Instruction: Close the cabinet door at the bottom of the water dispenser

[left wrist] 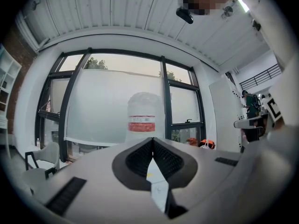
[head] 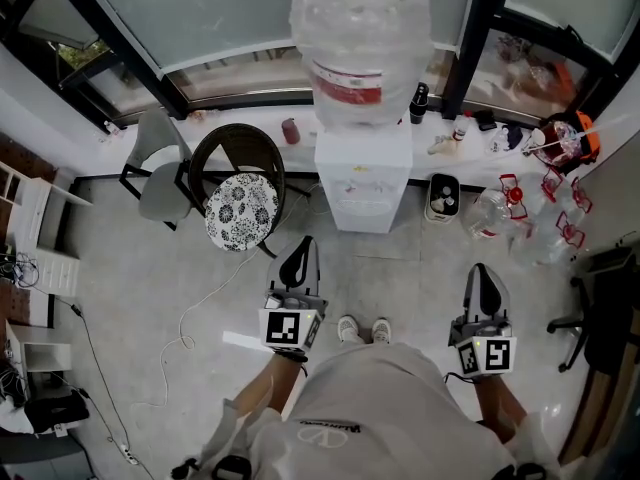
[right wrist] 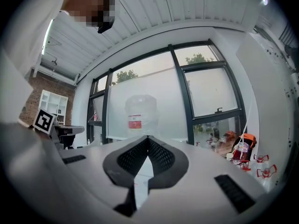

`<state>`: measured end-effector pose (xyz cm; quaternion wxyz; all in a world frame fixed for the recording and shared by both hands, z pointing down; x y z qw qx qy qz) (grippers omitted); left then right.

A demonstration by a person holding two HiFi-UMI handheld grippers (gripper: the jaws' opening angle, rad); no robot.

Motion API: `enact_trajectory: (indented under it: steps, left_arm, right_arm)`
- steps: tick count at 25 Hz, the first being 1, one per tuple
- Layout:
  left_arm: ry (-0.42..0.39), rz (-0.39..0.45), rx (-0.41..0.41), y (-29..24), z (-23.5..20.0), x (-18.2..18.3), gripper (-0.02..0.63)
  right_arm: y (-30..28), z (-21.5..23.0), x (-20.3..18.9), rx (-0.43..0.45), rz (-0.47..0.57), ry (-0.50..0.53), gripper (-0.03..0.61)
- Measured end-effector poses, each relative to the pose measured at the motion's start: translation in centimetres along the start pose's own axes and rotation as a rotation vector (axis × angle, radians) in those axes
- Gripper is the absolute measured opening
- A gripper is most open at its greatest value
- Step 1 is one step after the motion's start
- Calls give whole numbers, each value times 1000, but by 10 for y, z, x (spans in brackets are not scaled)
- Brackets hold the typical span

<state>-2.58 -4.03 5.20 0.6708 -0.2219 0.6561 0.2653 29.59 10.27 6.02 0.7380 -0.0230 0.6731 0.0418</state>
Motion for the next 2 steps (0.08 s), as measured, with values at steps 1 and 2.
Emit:
enact_trajectory:
  steps: [1,2]
  left_arm:
    - [1,1,-2,0,1,-1,8]
    - [3,3,-4,0,2,-2,8]
  right_arm:
    - [0,0,-1,-1,1,-1,15]
    - [1,1,-1,-1,3,-1,15]
Point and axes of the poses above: the fingertips, and each gripper's own axes: y backward along the fingers, z to its right, x out of its top, the point moved 7 cm from there along y, backward along the fingers, and after that the axes turned 5 degrees about -x, right-handed, at the moved point
